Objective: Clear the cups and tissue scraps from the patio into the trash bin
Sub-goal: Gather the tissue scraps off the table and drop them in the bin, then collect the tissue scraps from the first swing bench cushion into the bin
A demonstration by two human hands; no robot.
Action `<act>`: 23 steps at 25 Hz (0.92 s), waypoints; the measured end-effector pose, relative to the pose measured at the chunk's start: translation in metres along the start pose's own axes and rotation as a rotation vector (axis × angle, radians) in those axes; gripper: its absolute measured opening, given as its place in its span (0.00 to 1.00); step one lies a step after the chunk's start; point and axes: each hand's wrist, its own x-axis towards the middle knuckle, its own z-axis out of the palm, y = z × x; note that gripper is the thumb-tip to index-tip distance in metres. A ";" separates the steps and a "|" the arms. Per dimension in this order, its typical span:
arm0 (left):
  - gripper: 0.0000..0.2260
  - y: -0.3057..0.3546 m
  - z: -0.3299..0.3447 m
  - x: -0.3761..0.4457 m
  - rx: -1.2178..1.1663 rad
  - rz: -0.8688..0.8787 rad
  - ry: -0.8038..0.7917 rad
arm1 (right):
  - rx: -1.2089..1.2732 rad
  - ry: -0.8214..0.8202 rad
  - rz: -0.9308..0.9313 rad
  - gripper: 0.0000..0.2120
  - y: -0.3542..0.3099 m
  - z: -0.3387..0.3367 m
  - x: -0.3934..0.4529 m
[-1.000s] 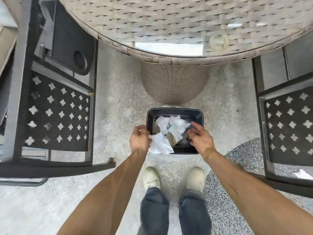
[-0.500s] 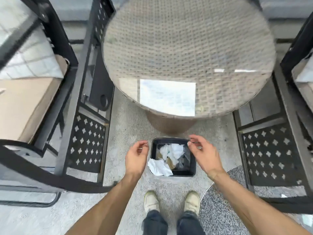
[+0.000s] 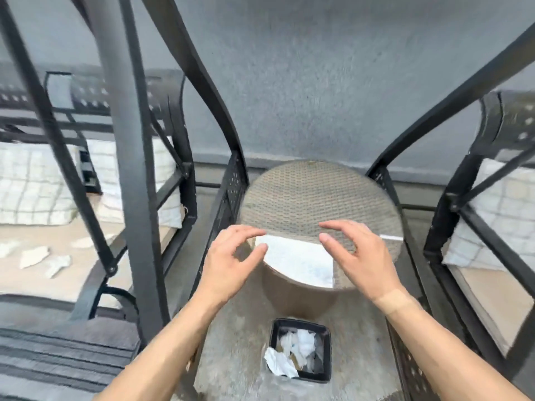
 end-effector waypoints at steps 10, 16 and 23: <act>0.29 0.107 -0.150 -0.076 0.505 0.110 0.227 | -0.290 0.022 -0.518 0.19 -0.132 -0.054 -0.001; 0.33 0.121 -0.229 -0.180 0.742 -0.088 0.374 | -0.198 -0.051 -0.730 0.24 -0.212 -0.008 -0.027; 0.34 0.132 -0.317 -0.313 0.888 -0.291 0.588 | -0.084 -0.193 -0.938 0.24 -0.320 0.067 -0.080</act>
